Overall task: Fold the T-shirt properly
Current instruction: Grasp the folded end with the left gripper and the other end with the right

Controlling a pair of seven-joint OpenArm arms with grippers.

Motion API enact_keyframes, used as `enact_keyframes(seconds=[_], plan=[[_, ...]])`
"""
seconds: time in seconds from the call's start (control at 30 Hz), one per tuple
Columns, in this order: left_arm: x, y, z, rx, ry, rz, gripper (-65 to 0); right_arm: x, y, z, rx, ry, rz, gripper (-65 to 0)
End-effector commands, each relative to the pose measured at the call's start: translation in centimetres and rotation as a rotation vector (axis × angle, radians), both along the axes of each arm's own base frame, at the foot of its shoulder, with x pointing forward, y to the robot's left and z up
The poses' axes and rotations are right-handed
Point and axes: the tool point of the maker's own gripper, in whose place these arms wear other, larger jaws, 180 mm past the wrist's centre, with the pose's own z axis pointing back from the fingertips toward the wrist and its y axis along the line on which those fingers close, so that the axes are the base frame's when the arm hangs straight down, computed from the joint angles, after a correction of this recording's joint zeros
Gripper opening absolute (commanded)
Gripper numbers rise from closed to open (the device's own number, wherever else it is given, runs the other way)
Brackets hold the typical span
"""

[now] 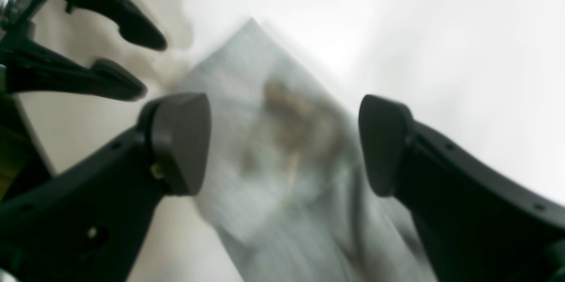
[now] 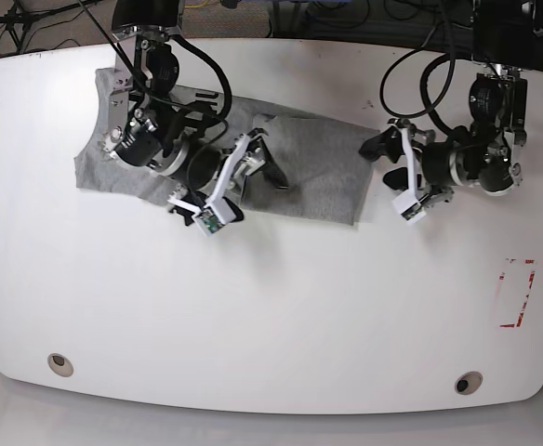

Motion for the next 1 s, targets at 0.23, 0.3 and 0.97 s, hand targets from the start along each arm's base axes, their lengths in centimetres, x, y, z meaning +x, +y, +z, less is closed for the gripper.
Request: enact_keyframes(seconds=[0.23, 0.3, 0.97], plan=[[4.2, -6.0, 2.8, -0.062, -0.111, 0.023, -24.3, -0.2, -6.7, -0.5, -0.037, 0.014, -0.192, -23.0], [4.3, -6.4, 2.7, -0.048, -0.116, 0.033, -24.9, -0.4, -7.7, -0.8, -0.043, 0.022, -0.222, -27.1], [3.3, -2.6, -2.6, 0.179, -0.079, 0.112, -60.8, -2.4, -18.6, -1.1, -0.105, 0.042, -0.543, -59.8]])
